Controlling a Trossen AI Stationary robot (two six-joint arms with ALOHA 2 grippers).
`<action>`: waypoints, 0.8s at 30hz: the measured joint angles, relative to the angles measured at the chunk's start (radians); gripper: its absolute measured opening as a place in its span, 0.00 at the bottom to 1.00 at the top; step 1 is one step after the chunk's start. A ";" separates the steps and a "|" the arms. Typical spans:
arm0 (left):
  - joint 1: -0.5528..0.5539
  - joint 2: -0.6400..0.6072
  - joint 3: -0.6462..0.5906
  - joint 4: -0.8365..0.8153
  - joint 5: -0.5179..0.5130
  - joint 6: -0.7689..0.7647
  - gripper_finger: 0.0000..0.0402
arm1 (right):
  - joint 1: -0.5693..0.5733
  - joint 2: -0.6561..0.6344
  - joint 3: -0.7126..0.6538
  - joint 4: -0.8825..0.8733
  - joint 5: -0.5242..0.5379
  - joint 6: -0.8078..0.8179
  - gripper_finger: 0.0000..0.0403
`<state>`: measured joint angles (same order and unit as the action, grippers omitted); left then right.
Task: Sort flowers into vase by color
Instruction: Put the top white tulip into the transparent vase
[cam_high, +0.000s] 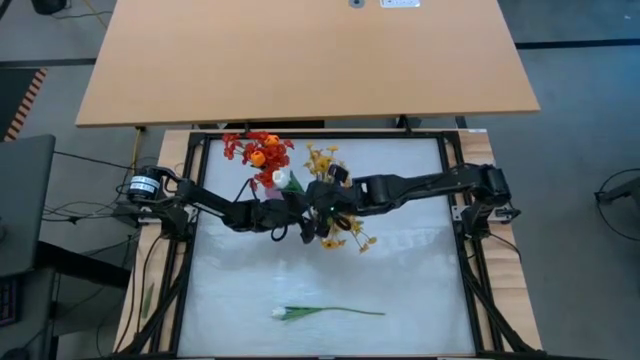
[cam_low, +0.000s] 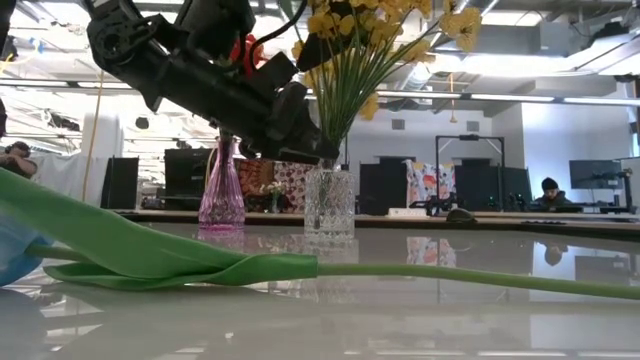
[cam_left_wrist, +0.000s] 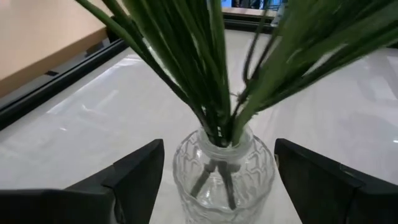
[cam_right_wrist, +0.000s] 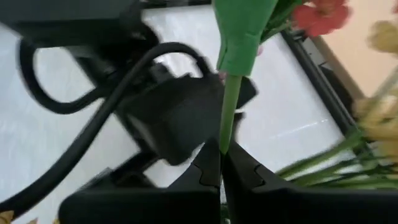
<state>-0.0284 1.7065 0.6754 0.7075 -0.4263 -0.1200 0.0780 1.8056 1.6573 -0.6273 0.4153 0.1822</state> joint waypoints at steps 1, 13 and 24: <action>0.000 0.000 0.000 0.000 0.000 0.001 0.73 | 0.001 0.007 0.000 0.005 0.000 0.002 0.06; -0.002 -0.006 0.000 -0.055 0.003 -0.024 0.73 | -0.013 0.007 0.000 -0.067 -0.027 0.091 0.14; -0.025 -0.102 0.000 -0.224 -0.005 -0.021 0.73 | -0.015 -0.037 0.007 -0.140 -0.104 0.109 0.43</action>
<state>-0.0535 1.6045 0.6754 0.4832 -0.4309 -0.1406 0.0631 1.7686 1.6643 -0.7676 0.3117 0.2916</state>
